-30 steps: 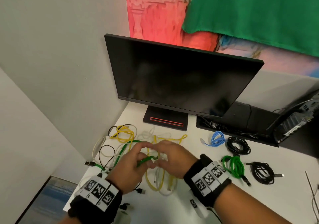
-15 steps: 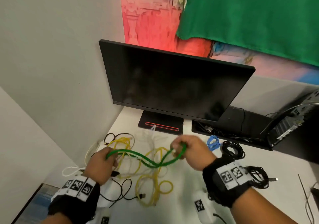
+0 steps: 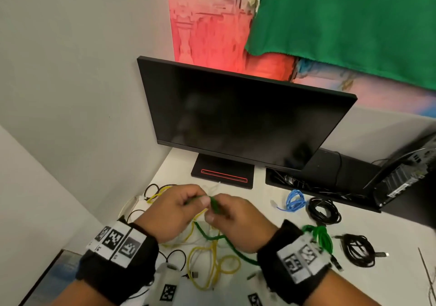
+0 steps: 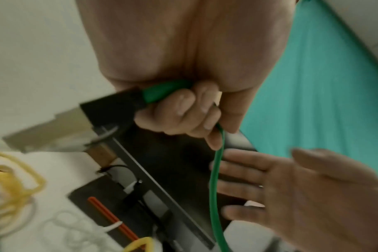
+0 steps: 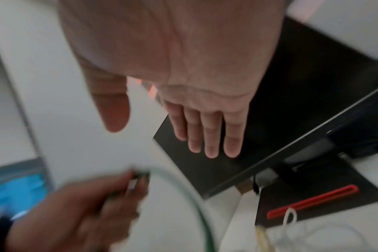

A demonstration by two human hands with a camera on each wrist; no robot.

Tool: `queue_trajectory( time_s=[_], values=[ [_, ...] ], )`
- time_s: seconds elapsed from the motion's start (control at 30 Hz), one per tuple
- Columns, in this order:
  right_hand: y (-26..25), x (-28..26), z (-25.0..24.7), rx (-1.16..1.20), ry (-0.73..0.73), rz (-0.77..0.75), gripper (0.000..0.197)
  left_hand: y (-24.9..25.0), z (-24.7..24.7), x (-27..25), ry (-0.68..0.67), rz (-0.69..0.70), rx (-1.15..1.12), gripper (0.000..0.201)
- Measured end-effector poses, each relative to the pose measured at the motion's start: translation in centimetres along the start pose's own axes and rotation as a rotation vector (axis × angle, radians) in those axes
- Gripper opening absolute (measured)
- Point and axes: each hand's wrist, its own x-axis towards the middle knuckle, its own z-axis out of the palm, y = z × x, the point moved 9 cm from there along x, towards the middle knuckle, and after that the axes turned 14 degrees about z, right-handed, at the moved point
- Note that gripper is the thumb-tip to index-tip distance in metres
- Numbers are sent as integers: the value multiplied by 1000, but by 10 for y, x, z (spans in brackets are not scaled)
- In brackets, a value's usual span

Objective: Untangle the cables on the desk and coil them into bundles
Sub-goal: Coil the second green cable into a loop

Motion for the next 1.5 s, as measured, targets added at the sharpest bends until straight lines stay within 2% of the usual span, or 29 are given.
queue_trajectory(
  time_s=[0.03, 0.1, 0.17, 0.23, 0.33, 0.4, 0.43, 0.53, 0.57, 0.63, 0.7, 0.77, 0.87, 0.93, 1.03, 1.1, 1.2, 1.27, 1.37, 1.5],
  values=[
    [-4, 4, 1, 79, 45, -17, 8, 1, 3, 3, 19, -12, -76, 23],
    [1, 9, -23, 280, 204, 2, 20, -5, 5, 3, 47, -54, -182, 28],
    [8, 9, -54, 390, 297, 17, 20, -13, 9, -3, 38, -92, -209, 31],
    [13, 9, -61, 340, 195, 30, 13, -17, -1, -5, 145, -78, -301, 33],
    [35, 0, -25, -30, -147, 174, 8, -22, -43, -3, 450, -53, -550, 41],
    [52, -9, -13, -220, -188, 204, 4, -20, -70, -1, 557, -24, -520, 40],
    [55, -10, -15, -263, -120, 184, 4, -18, -78, 0, 565, -12, -451, 40],
    [51, -14, -33, -339, 195, 77, 8, -12, -80, 1, 486, 11, -215, 39],
    [44, -17, -32, -368, 240, 19, 9, -10, -75, 2, 445, 21, -144, 38],
    [24, -24, -10, -461, 157, -124, 19, -6, -59, 6, 335, 26, 16, 35],
    [3, -31, 11, -512, 67, -256, 33, -3, -34, 8, 165, 13, 143, 29],
    [-18, -32, 6, -393, 112, -324, 29, 1, -8, 6, 4, 6, 143, 27],
    [-35, -27, -23, -184, 296, -335, 13, 9, 10, 2, -107, 4, 79, 45],
    [-33, -23, -32, -115, 348, -291, 12, 11, 12, 0, -136, -28, -2, 45],
    [-27, -16, -22, -62, 276, -277, 18, 13, 13, 1, -175, -48, -66, 39],
    [-22, -9, -18, -14, 207, -255, 17, 13, 5, 3, -140, -36, 44, 31],
    [-8, 4, -27, -1, 241, -150, 26, 12, -14, 7, -15, -65, 251, 17],
    [0, 10, -30, -27, 273, -114, 29, 9, -18, 8, -8, -114, 325, 19],
    [5, 16, -29, -126, 312, -110, 36, 1, -14, 8, -23, -225, 204, 28],
    [3, 16, -25, -155, 314, -112, 37, -2, -4, 0, 5, -267, -46, 9]
  ],
)
